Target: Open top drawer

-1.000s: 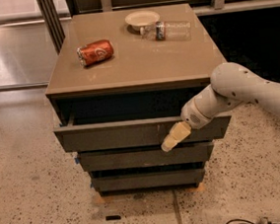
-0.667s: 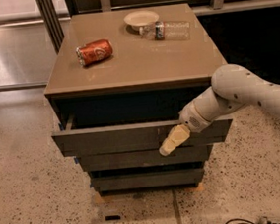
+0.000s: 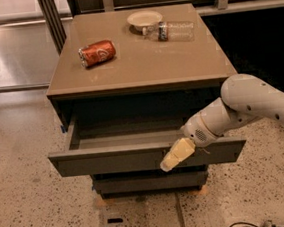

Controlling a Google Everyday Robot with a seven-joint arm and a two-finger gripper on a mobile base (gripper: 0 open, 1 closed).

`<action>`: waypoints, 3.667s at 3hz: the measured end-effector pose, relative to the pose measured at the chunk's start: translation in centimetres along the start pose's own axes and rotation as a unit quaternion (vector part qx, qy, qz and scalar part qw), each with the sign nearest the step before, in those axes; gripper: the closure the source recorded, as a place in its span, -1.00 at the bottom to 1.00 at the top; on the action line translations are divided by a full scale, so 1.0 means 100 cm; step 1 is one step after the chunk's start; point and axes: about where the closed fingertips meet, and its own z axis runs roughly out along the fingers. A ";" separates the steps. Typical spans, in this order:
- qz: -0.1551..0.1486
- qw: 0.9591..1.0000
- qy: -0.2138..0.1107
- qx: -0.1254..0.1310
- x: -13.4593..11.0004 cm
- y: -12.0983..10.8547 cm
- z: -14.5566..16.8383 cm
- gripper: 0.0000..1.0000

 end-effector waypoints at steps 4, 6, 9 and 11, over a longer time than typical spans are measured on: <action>0.016 0.993 0.096 -0.062 0.051 0.074 -0.026 -1.00; 0.022 0.992 0.099 -0.076 0.058 0.085 -0.026 -1.00; 0.023 0.991 0.095 -0.090 0.057 0.088 -0.025 -1.00; 0.028 0.991 0.095 -0.095 0.057 0.089 -0.029 -1.00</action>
Offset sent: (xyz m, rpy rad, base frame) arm -0.1489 -0.0353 0.0203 -0.1379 0.3193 0.1500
